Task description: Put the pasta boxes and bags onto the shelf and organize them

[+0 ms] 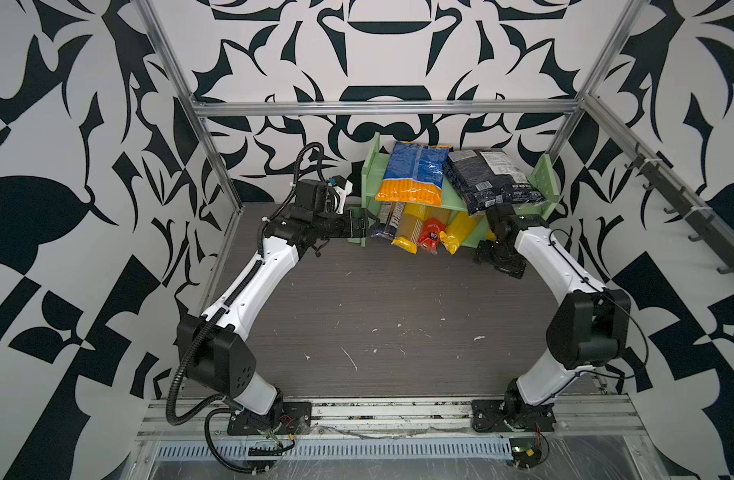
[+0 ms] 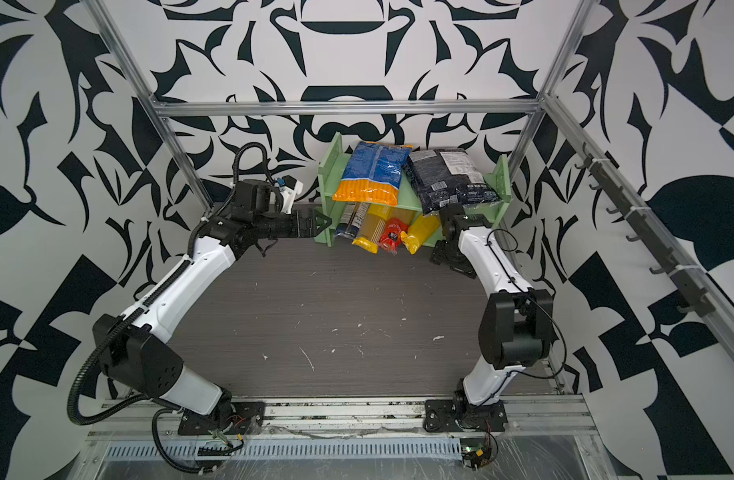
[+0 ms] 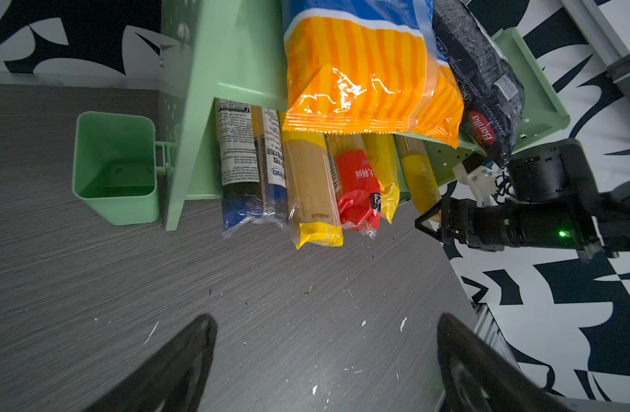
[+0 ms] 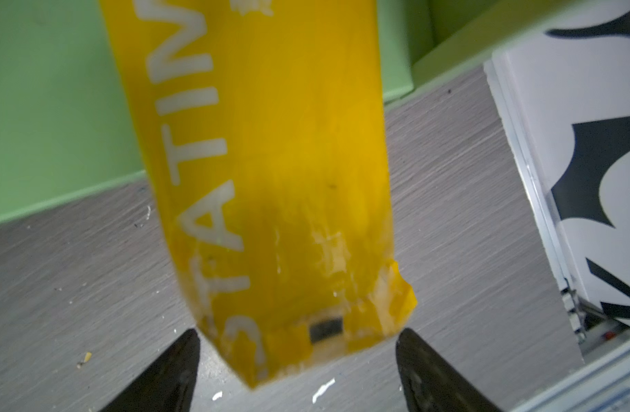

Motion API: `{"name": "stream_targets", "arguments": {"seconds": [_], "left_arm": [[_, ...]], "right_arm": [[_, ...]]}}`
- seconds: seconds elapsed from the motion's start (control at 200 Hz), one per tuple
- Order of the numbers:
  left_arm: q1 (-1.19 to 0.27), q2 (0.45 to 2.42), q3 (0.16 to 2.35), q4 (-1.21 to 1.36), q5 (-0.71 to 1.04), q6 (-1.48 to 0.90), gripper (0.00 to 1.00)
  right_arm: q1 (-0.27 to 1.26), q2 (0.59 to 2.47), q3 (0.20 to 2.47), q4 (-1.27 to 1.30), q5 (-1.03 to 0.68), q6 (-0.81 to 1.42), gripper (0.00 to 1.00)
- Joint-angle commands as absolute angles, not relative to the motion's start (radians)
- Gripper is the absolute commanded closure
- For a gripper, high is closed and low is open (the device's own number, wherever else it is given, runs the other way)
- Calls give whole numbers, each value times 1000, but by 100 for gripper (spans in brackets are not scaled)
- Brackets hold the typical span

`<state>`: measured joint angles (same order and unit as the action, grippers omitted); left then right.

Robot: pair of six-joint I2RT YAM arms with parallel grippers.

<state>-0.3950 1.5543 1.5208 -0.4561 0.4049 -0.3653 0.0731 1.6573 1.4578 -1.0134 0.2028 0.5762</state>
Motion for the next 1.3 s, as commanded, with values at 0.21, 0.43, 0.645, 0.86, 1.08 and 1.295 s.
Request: {"name": "stream_targets", "arguments": {"seconds": [0.21, 0.43, 0.645, 0.86, 1.08, 1.295], "left_arm": [[-382, 1509, 1510, -545, 280, -336, 1], [-381, 1412, 1380, -552, 145, -339, 1], [-379, 1326, 1250, -570, 31, -333, 1], [-354, 1238, 1131, -571, -98, -340, 1], [-233, 1166, 1006, -539, -113, -396, 1], [-186, 1116, 936, -507, -190, -389, 1]], "right_arm": [[111, 1481, 1478, -1075, 121, 550, 0], [126, 1367, 1359, -1105, 84, 555, 0], [132, 1268, 1242, -1111, 58, 561, 0], [133, 1177, 1144, -1110, 34, 551, 0], [132, 1098, 1047, -1064, -7, 522, 0], [133, 1043, 984, -994, 3, 484, 0]]}}
